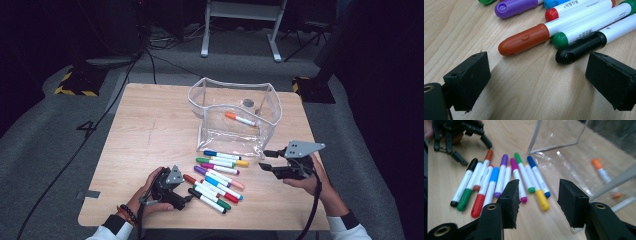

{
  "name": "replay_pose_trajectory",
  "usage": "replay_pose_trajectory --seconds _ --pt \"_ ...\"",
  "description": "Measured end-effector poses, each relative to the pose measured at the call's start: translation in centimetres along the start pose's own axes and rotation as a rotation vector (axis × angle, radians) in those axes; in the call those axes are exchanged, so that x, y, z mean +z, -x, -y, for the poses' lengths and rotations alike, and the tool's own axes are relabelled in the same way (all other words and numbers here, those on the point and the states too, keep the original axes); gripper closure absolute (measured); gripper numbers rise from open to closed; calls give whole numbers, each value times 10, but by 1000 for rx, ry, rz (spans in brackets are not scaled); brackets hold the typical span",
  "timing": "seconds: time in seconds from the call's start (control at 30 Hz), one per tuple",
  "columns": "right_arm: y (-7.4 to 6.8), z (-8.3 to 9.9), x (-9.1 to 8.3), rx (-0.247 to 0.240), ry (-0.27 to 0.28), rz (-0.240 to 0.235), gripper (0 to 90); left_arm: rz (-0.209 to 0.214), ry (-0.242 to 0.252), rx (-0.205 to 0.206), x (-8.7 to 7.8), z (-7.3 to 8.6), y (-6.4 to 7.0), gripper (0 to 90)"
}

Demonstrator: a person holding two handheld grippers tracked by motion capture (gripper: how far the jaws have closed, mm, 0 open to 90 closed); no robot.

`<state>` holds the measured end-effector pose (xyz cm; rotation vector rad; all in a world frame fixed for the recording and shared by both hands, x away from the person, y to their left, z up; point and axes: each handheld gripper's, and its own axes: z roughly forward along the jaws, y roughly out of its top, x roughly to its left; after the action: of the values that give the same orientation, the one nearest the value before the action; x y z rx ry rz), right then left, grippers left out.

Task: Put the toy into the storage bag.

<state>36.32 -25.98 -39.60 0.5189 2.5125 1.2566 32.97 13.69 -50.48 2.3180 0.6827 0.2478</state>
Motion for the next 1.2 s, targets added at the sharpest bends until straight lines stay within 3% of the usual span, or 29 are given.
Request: replay_pose_trajectory --seconds 0.3,0.67,0.8,0.87,1.13,1.2 --pt "-18 31 51 -5 -101 -119 582 0 0 0 0 0 0 61" --pt "-26 34 102 -30 -189 -169 595 2 -1 0 0 0 0 59" --pt "-29 33 113 -50 -205 -162 616 2 -1 0 0 0 0 59" --pt "-27 32 116 -35 -196 -162 647 2 -2 1 0 0 0 59" --pt "-22 35 114 -1 -176 -146 738 2 -2 1 0 0 0 59" --pt "-23 35 114 -25 -183 -136 738 2 -1 0 0 0 0 59"
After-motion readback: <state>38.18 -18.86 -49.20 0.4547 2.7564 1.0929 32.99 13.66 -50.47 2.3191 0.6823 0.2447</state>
